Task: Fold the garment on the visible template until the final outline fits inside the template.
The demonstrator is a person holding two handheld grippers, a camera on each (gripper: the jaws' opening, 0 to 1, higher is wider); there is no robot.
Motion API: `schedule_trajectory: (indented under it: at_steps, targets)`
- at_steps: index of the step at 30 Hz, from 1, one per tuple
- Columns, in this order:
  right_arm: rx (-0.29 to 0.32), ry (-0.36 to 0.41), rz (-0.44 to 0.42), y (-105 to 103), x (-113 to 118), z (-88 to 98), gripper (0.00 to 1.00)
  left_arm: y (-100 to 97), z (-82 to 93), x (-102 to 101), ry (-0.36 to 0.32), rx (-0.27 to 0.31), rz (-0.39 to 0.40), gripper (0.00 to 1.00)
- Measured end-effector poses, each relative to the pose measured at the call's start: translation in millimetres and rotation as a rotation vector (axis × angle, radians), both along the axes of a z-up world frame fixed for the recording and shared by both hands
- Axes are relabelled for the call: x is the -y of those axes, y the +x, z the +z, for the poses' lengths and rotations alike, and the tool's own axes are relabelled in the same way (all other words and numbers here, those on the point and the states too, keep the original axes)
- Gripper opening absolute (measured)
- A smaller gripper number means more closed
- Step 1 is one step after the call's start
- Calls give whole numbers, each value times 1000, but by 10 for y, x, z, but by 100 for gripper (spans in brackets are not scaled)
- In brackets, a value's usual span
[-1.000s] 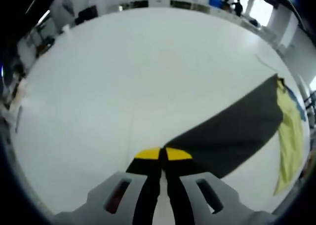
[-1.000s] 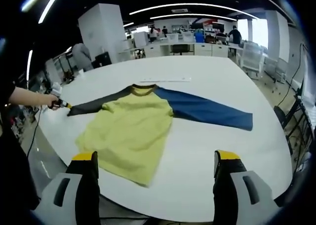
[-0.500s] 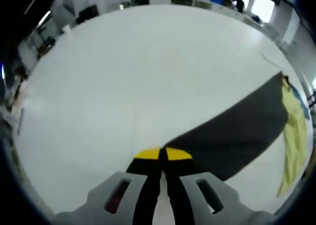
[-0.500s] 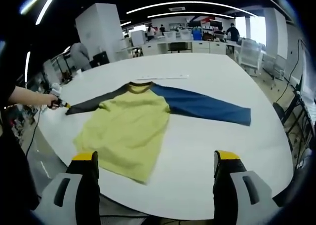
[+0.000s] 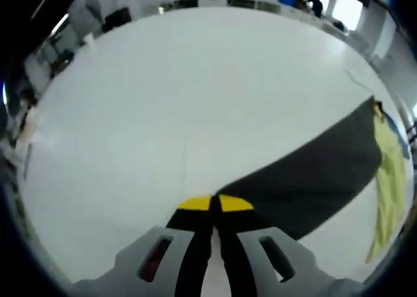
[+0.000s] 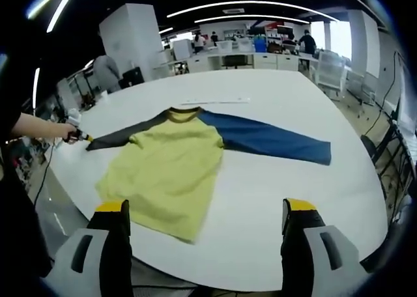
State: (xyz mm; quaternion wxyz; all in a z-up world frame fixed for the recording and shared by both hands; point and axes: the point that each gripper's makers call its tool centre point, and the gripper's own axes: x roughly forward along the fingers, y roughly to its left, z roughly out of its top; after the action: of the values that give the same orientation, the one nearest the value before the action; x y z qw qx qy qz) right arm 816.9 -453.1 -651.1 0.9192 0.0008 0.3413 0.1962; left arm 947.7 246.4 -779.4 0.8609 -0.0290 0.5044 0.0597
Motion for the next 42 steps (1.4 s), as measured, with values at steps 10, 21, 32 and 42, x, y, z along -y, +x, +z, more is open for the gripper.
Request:
schedule_trajectory:
  at_steps: [10, 21, 32, 42]
  targets:
    - [-1, 0, 4, 4, -9, -4, 96, 15, -22, -18, -4, 1, 1, 0]
    - [1, 2, -6, -52, 16, 23, 96, -51, 4, -82, 28, -31, 53, 13]
    - [23, 9, -3, -51, -1, 93, 96, -237, 60, -1, 43, -49, 24, 23]
    - [47, 31, 7, -66, -82, 130, 95, -225, 271, 240, 59, -15, -65, 38]
